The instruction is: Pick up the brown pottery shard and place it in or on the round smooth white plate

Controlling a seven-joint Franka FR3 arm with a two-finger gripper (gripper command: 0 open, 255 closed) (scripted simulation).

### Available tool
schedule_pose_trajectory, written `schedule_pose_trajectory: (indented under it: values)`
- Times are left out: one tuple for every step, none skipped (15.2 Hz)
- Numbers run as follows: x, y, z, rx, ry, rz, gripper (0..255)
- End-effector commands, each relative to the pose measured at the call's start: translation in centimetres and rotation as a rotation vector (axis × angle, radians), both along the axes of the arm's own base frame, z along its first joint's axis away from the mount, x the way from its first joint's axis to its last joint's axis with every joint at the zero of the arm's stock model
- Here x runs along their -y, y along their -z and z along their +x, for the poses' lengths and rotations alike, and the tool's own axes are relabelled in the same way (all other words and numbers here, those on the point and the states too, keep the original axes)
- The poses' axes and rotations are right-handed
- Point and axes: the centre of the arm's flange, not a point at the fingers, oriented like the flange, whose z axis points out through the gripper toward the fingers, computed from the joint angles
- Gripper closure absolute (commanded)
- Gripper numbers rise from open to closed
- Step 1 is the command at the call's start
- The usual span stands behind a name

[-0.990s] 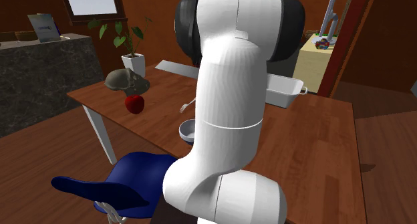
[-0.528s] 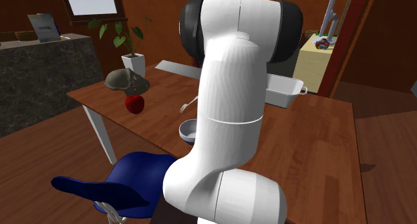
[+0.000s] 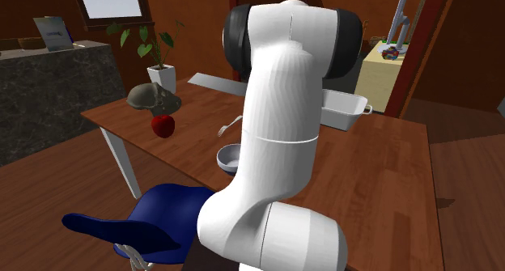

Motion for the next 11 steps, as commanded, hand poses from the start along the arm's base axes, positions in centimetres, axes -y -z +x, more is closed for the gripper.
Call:
schedule_pose_trajectory:
  values:
    - [0.03,0.15,0.02,0.001,0.000,0.000,255]
    - [0.03,0.15,0.02,0.001,0.000,0.000,255]
    - [0.03,0.15,0.02,0.001,0.000,0.000,255]
    - [0.03,0.15,0.02,0.001,0.000,0.000,255]
    - [0.03,0.15,0.02,0.001,0.000,0.000,255]
    - [0.03,0.15,0.02,0.001,0.000,0.000,255]
    - [0.03,0.15,0.02,0.001,0.000,0.000,0]
    - [0.03,0.15,0.02,0.001,0.000,0.000,0]
    - [0.03,0.15,0.02,0.001,0.000,0.000,0]
    - [0.03,0.15,0.02,0.001,0.000,0.000,0]
    - [0.03,0.15,0.02,0.001,0.000,0.000,0]
